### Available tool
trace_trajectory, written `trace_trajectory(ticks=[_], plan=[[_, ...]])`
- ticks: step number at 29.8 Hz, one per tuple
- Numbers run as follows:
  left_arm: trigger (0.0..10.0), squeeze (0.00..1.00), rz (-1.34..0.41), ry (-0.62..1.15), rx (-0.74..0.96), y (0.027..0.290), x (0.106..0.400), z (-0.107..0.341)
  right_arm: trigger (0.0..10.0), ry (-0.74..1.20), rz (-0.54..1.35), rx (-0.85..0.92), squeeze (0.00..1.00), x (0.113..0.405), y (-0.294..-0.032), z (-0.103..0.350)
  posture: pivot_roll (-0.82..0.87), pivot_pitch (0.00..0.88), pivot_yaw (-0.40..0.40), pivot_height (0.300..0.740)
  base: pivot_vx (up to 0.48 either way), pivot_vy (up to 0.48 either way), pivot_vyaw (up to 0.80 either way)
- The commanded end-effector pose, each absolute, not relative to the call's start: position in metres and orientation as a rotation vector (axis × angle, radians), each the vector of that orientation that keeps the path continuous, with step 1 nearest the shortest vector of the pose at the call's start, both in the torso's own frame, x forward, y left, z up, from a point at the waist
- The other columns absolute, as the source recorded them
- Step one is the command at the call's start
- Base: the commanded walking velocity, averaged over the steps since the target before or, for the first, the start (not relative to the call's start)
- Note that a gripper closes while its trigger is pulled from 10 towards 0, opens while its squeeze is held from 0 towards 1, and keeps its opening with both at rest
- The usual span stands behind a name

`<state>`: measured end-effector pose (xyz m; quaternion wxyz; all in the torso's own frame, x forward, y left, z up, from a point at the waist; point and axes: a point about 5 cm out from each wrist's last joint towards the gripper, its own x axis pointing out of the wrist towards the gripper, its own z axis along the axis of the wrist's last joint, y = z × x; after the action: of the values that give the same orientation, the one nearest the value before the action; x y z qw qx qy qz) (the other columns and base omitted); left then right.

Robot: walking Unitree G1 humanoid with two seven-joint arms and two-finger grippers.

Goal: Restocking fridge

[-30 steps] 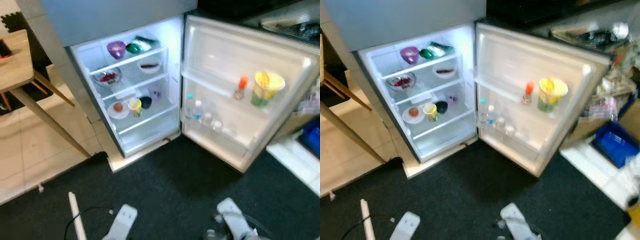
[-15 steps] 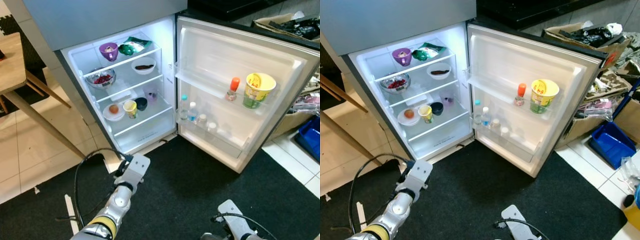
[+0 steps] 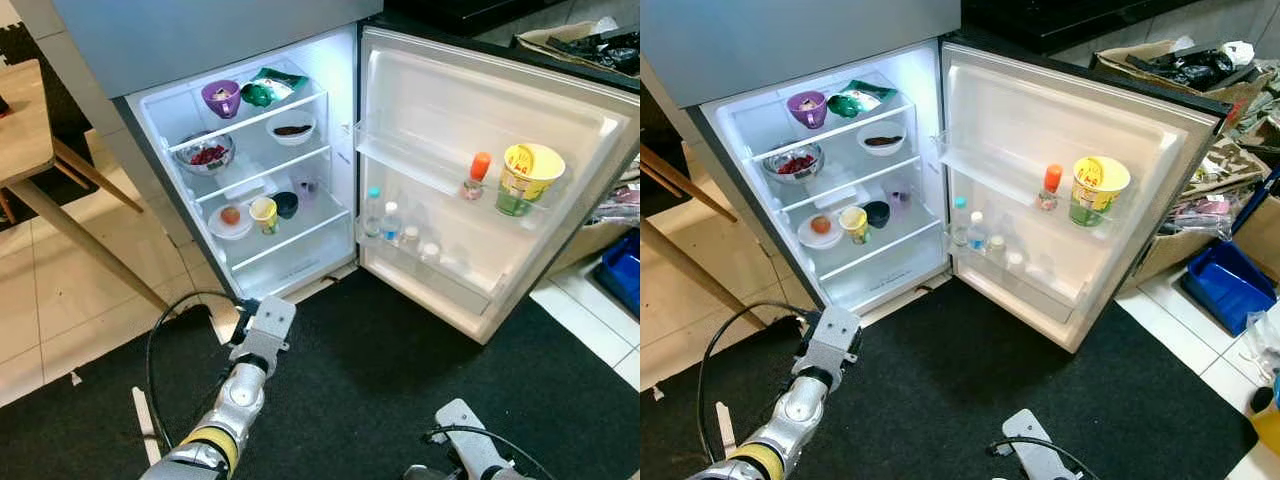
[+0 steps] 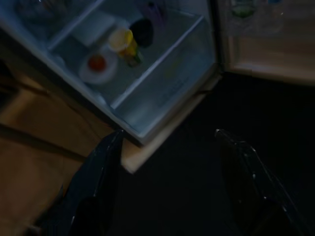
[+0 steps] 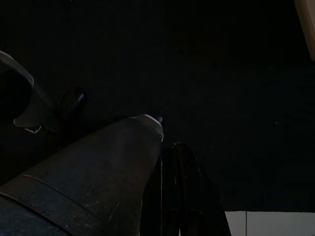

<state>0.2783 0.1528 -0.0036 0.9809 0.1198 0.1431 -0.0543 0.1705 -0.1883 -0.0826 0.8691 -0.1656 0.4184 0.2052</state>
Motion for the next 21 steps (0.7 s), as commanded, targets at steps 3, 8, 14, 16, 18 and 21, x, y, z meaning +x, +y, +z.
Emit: trace_trajectory(ticks=[3, 8, 14, 16, 18, 21], plan=[[10.0, 0.0, -0.133, 0.365, 0.079, 0.147, 0.271, -0.013, 10.0, 0.886, 0.434, -0.35, 0.0, 0.168, -0.188, -0.084, -0.1, 0.065, 0.058, 0.74, 0.0, 0.0, 0.0], [10.0, 0.0, -0.195, 0.433, -0.121, 0.134, 0.264, -0.022, 10.0, 0.885, 0.435, -0.352, 0.0, 0.169, -0.188, -0.084, -0.1, 0.061, 0.057, 0.74, 0.0, 0.0, 0.0], [10.0, 0.0, -0.257, 0.495, -0.126, 0.129, 0.252, -0.033, 10.0, 0.889, 0.427, -0.358, 0.0, 0.168, -0.19, -0.084, -0.1, 0.058, 0.059, 0.74, 0.0, 0.0, 0.0], [10.0, 0.0, -0.278, 0.55, -0.101, 0.132, 0.243, -0.041, 10.0, 0.915, 0.384, -0.375, 0.0, 0.166, -0.197, -0.085, -0.1, 0.058, 0.059, 0.74, 0.0, 0.0, 0.0], [10.0, 0.0, -0.273, 0.603, -0.076, 0.138, 0.233, -0.049, 10.0, 0.952, 0.314, -0.37, 0.0, 0.163, -0.207, -0.086, -0.1, 0.058, 0.059, 0.74, 0.0, 0.0, 0.0], [10.0, 0.0, -0.232, 0.7, -0.054, 0.153, 0.216, -0.062, 10.0, 0.989, 0.231, -0.313, 0.0, 0.155, -0.219, -0.088, -0.11, 0.05, 0.057, 0.74, 0.0, 0.0, 0.0]])
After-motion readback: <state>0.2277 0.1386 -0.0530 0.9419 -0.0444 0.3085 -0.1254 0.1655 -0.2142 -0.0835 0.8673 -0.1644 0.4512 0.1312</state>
